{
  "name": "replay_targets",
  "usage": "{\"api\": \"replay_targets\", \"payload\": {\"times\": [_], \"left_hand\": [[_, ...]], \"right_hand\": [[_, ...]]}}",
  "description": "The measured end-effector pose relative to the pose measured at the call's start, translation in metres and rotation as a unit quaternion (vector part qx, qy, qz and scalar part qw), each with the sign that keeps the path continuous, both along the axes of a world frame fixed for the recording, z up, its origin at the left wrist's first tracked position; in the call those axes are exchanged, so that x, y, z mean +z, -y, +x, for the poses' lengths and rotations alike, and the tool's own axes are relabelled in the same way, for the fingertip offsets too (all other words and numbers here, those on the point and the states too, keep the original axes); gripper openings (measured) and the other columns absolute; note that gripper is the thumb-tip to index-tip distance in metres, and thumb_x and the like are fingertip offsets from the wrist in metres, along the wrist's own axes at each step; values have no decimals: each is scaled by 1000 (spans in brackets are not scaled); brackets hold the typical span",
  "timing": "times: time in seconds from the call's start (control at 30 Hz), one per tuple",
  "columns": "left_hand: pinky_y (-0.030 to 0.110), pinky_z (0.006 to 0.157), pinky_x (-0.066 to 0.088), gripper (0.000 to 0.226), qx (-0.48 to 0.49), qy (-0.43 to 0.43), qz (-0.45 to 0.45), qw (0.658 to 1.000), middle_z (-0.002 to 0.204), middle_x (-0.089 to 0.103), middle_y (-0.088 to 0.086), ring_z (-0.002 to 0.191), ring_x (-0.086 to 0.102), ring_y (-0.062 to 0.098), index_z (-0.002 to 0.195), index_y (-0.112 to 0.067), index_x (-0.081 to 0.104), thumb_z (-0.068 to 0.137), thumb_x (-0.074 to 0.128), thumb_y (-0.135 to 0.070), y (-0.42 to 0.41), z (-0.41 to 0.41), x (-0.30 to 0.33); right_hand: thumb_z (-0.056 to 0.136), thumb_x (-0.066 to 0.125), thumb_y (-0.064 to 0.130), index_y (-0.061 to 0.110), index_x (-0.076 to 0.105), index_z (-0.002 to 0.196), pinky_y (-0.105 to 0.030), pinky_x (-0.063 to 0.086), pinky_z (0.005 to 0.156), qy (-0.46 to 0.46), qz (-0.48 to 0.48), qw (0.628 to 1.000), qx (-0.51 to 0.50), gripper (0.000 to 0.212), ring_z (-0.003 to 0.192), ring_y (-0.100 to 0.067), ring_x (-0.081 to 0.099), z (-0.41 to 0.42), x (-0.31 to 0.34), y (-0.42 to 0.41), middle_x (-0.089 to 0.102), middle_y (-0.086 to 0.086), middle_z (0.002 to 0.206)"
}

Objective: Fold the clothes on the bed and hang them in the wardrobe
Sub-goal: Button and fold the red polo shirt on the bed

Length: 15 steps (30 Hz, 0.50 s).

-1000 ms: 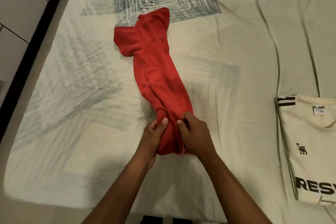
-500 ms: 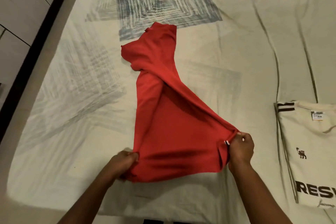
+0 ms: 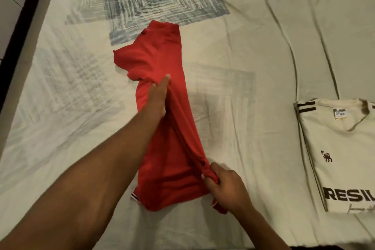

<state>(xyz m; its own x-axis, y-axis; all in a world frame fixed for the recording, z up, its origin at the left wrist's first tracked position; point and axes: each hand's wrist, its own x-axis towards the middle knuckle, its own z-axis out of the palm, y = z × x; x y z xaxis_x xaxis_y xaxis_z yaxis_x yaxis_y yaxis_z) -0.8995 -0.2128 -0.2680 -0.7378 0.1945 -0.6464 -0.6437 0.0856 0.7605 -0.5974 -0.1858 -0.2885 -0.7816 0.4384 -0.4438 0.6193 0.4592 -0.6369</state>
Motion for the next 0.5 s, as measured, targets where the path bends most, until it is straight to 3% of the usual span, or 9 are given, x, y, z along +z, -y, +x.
{"api": "replay_targets", "payload": {"times": [0.13,0.2,0.27,0.37,0.43,0.5], "left_hand": [[26,54,55,36,159,-31,34,986,107,68,9,76,66,16,114,-8,61,83,78,-16,-12,-54,-1],[29,52,57,33,188,-56,47,979,100,67,9,71,64,16,112,-10,61,83,75,-7,-16,-70,9],[32,65,61,34,206,-92,32,974,101,67,6,79,67,19,113,-13,62,81,72,-7,-20,-83,20],[29,92,54,51,155,-224,-86,958,113,69,0,102,67,19,130,-17,61,80,66,-20,-42,-89,40],[31,98,50,51,76,-276,-77,955,117,70,0,109,65,20,130,-17,62,80,62,-26,-80,-85,55],[35,97,52,52,-34,-315,-46,947,111,71,1,103,66,20,129,-13,63,79,60,-25,-128,-77,63]], "right_hand": [[90,55,42,27,65,87,-40,55,68,-7,-53,992,-114,18,66,-10,65,11,-9,-24,66,7,75],[95,59,37,30,69,90,-38,55,73,-13,-80,988,-129,14,71,-9,66,16,-11,-34,70,9,78],[97,60,33,30,75,97,-34,56,78,-23,-121,980,-156,15,79,-8,70,17,-10,-41,74,9,86],[99,60,30,28,75,106,-25,54,76,-53,-179,951,-246,17,82,-5,72,15,-8,-53,76,12,87],[99,59,32,25,71,91,-21,50,68,-56,-182,934,-302,16,69,-3,69,14,-9,-61,72,14,72],[99,58,33,25,67,80,-24,48,66,-61,-161,923,-344,23,64,-4,66,16,-12,-71,69,12,64]]}}
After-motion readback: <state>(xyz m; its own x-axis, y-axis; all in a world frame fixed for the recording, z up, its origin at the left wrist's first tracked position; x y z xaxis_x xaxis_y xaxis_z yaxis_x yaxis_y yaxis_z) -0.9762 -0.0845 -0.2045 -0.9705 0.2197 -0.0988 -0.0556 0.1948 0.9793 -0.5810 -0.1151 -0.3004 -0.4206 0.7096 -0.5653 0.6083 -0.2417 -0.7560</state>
